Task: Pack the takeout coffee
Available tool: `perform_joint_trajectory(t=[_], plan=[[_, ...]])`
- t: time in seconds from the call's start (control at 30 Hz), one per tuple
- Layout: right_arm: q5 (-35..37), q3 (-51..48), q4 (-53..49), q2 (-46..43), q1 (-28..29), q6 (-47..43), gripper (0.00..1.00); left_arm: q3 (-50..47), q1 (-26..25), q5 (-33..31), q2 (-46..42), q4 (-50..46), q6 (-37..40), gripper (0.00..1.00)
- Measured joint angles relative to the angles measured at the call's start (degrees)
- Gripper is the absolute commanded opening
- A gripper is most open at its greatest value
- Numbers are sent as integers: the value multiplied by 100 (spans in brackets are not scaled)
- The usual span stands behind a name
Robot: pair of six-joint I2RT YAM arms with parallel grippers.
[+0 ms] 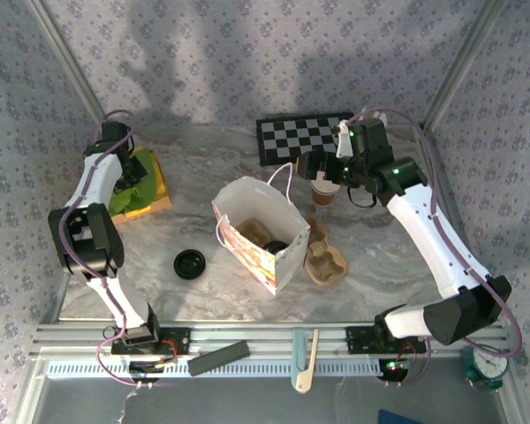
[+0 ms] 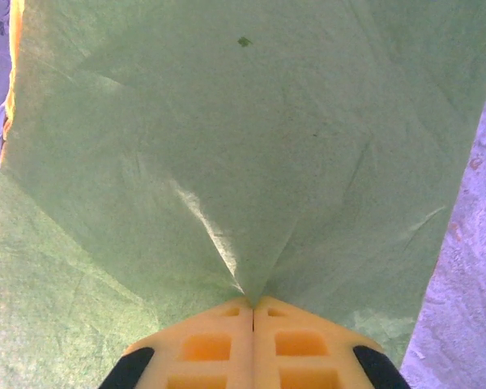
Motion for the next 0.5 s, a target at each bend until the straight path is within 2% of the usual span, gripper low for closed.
perform_joint_trajectory(t=[0.1,0.2,0.5], plan=[[4,0,0,0,26,0,100,0,0,0,162,-13,103,45],[22,0,0,0,48,2,100,0,0,42,354,-9,155,43],[46,0,-2,0,52,2,100,461,7,85,782,83,402,59]])
